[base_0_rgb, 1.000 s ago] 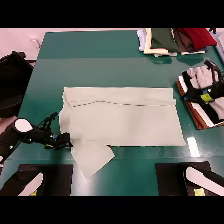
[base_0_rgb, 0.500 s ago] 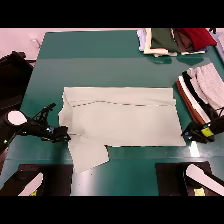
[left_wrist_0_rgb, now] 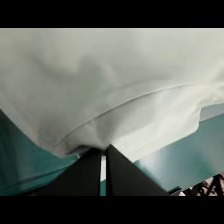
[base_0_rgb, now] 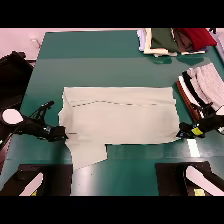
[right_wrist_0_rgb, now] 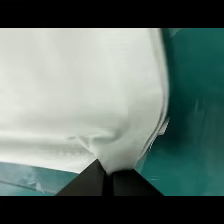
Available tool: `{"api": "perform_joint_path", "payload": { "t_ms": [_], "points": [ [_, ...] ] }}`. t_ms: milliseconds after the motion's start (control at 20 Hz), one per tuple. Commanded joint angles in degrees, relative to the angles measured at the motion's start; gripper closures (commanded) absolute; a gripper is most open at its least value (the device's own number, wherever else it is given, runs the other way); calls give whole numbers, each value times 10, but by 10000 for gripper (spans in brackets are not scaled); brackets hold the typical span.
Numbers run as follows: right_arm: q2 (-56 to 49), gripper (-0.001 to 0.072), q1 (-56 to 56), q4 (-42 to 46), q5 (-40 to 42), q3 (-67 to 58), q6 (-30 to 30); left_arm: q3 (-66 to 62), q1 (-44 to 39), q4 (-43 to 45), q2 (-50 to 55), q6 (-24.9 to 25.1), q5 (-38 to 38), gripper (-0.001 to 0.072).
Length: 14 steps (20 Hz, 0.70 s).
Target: Fold the shirts.
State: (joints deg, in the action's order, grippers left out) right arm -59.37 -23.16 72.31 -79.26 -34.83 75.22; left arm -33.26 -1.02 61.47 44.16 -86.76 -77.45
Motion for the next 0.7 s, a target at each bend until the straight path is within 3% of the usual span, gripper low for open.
{"api": "perform_joint_path", "payload": {
  "t_ms": [0, 200, 400, 650],
  "points": [
    [63, 689, 35, 46, -51, -30, -2, -9, 1, 30, -63, -19, -44, 688],
    [129, 690, 51, 62, -60, -35, -1, -11, 1, 25, -88, -19, -98, 687],
    [98, 690, 83, 62, -17, -80, 9, -51, 1, 29, -48, 3, -17, 687],
    [-53, 690, 129, 53, 18, -228, 24, -189, 1, 47, 117, 33, 105, 686]
  ]
}}
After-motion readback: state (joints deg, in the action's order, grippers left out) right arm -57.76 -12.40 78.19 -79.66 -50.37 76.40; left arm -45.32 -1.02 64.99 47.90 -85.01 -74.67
